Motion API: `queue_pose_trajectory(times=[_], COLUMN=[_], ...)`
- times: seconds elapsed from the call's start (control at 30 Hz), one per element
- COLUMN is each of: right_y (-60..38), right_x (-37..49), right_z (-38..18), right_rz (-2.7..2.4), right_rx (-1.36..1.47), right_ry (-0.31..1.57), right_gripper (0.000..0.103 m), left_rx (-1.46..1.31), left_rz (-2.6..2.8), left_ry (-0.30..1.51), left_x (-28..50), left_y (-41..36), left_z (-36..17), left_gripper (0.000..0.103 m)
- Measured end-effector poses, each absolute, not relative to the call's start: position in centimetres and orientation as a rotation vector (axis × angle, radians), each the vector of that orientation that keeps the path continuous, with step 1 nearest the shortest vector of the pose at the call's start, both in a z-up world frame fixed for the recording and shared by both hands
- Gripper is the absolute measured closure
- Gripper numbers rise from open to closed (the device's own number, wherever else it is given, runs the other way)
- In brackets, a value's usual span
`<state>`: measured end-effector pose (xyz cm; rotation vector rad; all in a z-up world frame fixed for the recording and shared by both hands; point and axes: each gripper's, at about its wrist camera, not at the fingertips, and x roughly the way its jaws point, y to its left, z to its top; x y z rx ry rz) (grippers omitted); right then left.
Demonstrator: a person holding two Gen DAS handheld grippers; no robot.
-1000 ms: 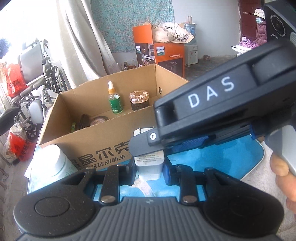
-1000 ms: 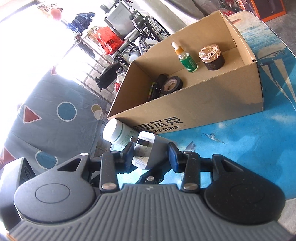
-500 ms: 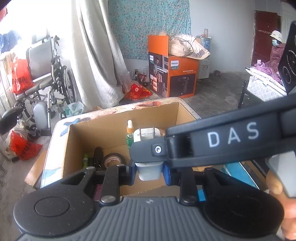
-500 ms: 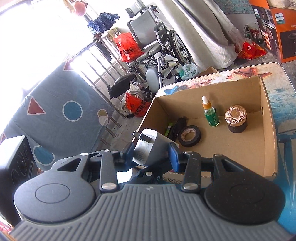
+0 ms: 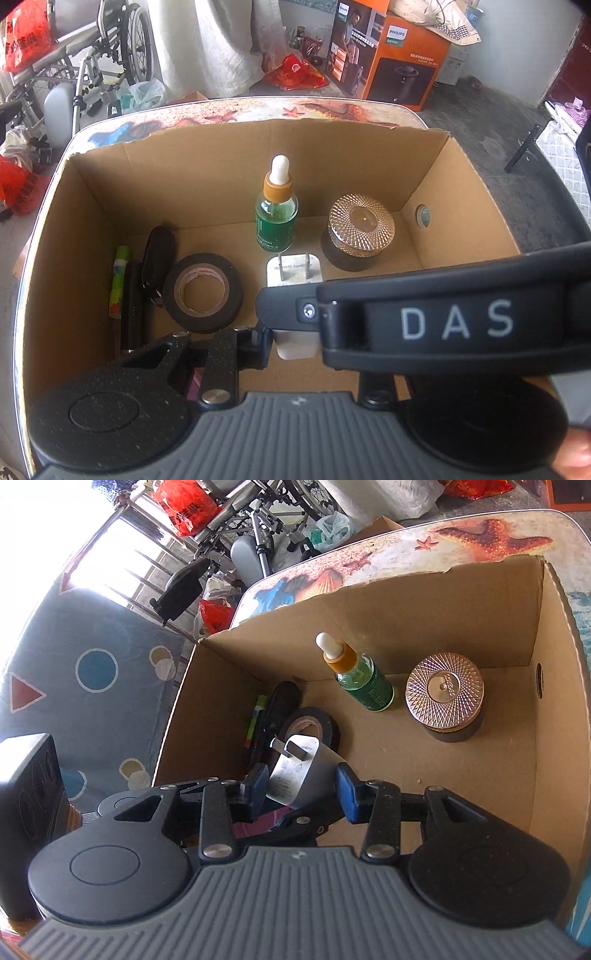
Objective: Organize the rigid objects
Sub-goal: 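Carry the white plug charger with the right gripper into the box and release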
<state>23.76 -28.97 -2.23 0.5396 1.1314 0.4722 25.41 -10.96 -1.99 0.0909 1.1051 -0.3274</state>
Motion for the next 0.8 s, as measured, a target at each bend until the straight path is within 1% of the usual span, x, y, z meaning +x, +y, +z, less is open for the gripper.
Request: queue_pose_trajectory(times=[0.13,0.27,0.43,0.47,0.5,0.53,0.6,0.8], right_y=[-28.4,-28.0,-28.0,-27.9,-28.0,-28.0,-28.4,-30.9], right_x=[25.0,25.6,25.5,25.4,25.2,24.9,23.9,18.5], right_z=[-3.1,-3.7,-3.6,-3.4,-3.1,-2.8,-1.5,3.7], right_rz=[0.476,0.475,0.469,0.465,0.463,0.462,0.453,0.478], right_rx=[0.528,0.511,0.510,0.503,0.493,0.486,0.473,0.535], right_ry=[1.161,1.182,1.177,1.170,1.159,1.145,1.103,0.911], right_gripper=[0.063,0.064,0.064,0.063,0.063,0.063,0.062,0.056], left_rx=[0.087,0.067,0.059,0.057,0.057,0.059,0.072,0.042], left_rz=[-0.304,-0.310,-0.312,-0.313,-0.311,-0.309,-0.315,-0.375], left_ry=[1.144,1.166,1.151,1.140,1.123,1.104,1.056,0.940], left_x=[26.4,26.9,26.7,26.4,26.1,25.7,24.6,19.7], left_y=[-11.4,-11.6,-11.4,-11.4,-11.4,-11.3,-11.1,-9.4], left_z=[-2.5,-2.6,-2.4,-2.2,-1.8,-1.5,-0.2,4.0], left_gripper=[0.074,0.067,0.064,0.061,0.055,0.052,0.043,0.031])
